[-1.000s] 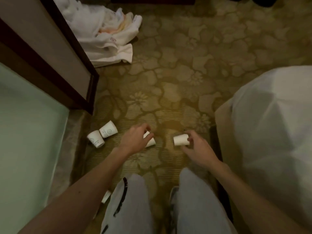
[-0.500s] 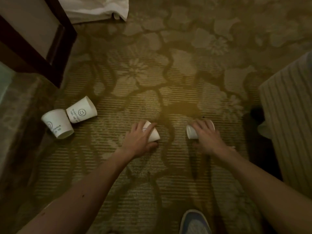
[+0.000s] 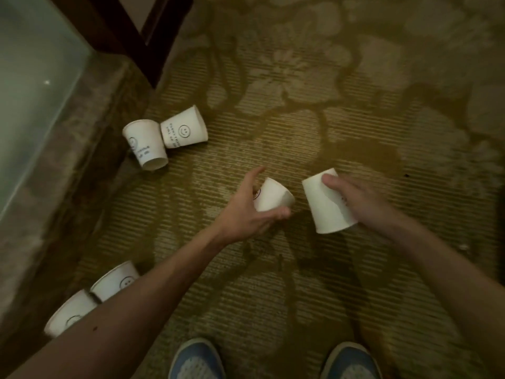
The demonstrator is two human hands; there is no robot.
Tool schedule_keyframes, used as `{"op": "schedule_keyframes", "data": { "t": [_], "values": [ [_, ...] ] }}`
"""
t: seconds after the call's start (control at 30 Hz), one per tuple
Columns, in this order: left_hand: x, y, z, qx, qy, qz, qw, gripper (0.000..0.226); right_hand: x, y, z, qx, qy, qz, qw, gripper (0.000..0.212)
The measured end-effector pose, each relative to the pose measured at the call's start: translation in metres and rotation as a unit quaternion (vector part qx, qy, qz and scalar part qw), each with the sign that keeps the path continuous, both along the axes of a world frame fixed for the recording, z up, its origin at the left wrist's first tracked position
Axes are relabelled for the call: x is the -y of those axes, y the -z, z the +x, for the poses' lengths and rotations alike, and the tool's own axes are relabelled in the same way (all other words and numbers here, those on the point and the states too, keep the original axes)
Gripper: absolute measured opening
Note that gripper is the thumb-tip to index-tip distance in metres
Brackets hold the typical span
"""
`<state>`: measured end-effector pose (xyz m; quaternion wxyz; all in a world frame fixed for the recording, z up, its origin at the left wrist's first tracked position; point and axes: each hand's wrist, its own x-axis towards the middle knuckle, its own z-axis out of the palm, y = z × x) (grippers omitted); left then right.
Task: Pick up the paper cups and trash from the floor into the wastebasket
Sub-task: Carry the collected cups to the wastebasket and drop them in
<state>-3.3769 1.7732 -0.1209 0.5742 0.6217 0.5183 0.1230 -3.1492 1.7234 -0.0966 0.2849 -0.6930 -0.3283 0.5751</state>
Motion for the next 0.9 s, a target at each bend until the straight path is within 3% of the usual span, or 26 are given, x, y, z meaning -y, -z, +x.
{"op": "schedule_keyframes", "data": {
  "t": [0.13,0.2,0.33,0.53,0.63,0.77,0.83,0.9],
  "values": [
    [0.017,-0.013,-0.003,0.076,-0.12,-0.13,0.981,0.074,-0.007,0.001,-0.035,-0.194,0.045,-0.027,0.98,0.042],
    [0.025,-0.015,-0.006,0.1,-0.129,-0.148,0.975,0.057,-0.005,0.004,-0.048,-0.259,0.041,-0.018,0.965,0.049],
    [0.033,-0.014,-0.014,0.048,-0.084,-0.133,0.986,0.071,0.003,0.008,-0.061,-0.245,-0.002,-0.033,0.969,0.053],
    [0.035,-0.009,-0.006,-0.013,-0.029,-0.069,0.997,0.052,0.007,0.01,-0.055,-0.189,0.01,-0.043,0.981,0.044],
    [0.006,-0.017,-0.008,-0.085,-0.02,0.037,0.995,0.055,0.005,0.016,-0.048,-0.191,0.042,-0.042,0.98,0.051],
    [-0.072,-0.041,-0.031,-0.249,-0.035,0.268,0.93,0.067,0.003,0.021,-0.042,-0.203,0.073,-0.032,0.976,0.05],
    [-0.104,-0.049,-0.04,-0.321,0.008,0.295,0.9,0.076,0.001,0.021,-0.042,-0.2,0.079,-0.028,0.976,0.049],
    [-0.125,-0.048,-0.044,-0.374,0.062,0.266,0.886,0.09,-0.002,0.021,-0.043,-0.191,0.081,-0.025,0.978,0.048]
  ]
}}
